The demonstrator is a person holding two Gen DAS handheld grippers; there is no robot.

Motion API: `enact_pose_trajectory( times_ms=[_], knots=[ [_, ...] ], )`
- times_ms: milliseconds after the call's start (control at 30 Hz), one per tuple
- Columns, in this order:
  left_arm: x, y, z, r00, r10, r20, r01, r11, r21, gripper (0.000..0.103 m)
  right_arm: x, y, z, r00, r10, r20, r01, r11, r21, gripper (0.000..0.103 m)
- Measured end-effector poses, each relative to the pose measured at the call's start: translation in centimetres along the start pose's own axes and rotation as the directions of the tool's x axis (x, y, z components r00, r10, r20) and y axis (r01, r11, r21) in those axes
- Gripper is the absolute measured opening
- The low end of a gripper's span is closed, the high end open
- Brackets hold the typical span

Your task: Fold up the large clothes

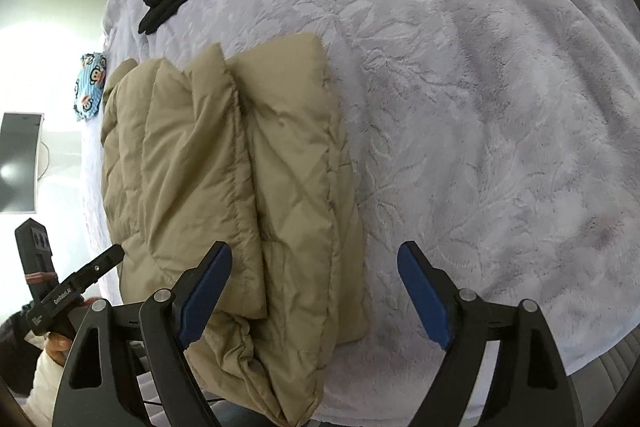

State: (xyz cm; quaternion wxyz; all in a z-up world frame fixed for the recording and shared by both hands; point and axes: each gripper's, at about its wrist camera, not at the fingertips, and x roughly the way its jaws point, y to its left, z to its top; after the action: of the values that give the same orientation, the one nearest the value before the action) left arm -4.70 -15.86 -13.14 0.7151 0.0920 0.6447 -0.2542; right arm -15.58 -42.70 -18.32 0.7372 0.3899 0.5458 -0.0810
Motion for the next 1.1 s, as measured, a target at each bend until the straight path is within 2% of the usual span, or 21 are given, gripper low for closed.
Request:
enact_pose_trajectory(
  times_ms=[100,167,233,400,533,633,800,933,1033,1100],
  knots=[
    [-0.6,0.1,0.1,1.0,-0.001,0.026,0.001,1.0,0.018,0.103,0.0,0.0,0.4,1.0,0.022,0.008,-0.022,1.0,-0.002,0.088],
    [-1.0,0.2,0.3,0.998,0.0,0.056,-0.001,1.0,0.031,0.103,0.1,-0.1,0.8,0.997,0.071,0.017,-0.071,0.997,0.007,0.089],
    [-1.2,0.5,0.5,0.998,-0.007,0.064,0.005,0.999,0.032,0.103,0.2,-0.3,1.2,0.995,0.097,0.021,-0.098,0.995,0.017,0.103],
    [-0.9,0.9,0.8,0.998,-0.02,0.058,0.019,1.0,0.017,0.103,1.0,0.0,2.2,0.994,0.111,0.008,-0.111,0.994,0.003,0.103],
    [-0.5,0.7,0.9,0.998,-0.03,0.053,0.029,0.999,0.015,0.103,2.4,0.2,3.1,0.99,0.132,-0.046,-0.133,0.991,-0.005,0.103],
    [-0.2,0.6,0.9,0.998,-0.034,0.052,0.034,0.999,0.014,0.103,4.0,0.3,3.8,0.972,0.207,-0.106,-0.208,0.978,0.008,0.103],
    [0.1,0.8,0.9,0.998,-0.048,0.049,0.048,0.999,0.016,0.103,7.7,0.2,5.0,0.947,0.242,-0.212,-0.241,0.97,0.028,0.103],
    [0.2,2.0,1.6,0.99,-0.132,0.058,0.132,0.991,0.0,0.103,9.4,0.5,5.8,0.926,0.295,-0.234,-0.295,0.955,0.038,0.103],
    [1.3,4.6,2.8,0.965,-0.256,0.064,0.26,0.962,-0.082,0.103,9.9,0.7,5.9,0.917,0.317,-0.241,-0.319,0.947,0.032,0.103],
    [2.6,5.8,3.3,0.947,-0.317,0.051,0.321,0.939,-0.121,0.103,10.4,0.8,6.2,0.91,0.329,-0.251,-0.332,0.943,0.033,0.103]
  ],
)
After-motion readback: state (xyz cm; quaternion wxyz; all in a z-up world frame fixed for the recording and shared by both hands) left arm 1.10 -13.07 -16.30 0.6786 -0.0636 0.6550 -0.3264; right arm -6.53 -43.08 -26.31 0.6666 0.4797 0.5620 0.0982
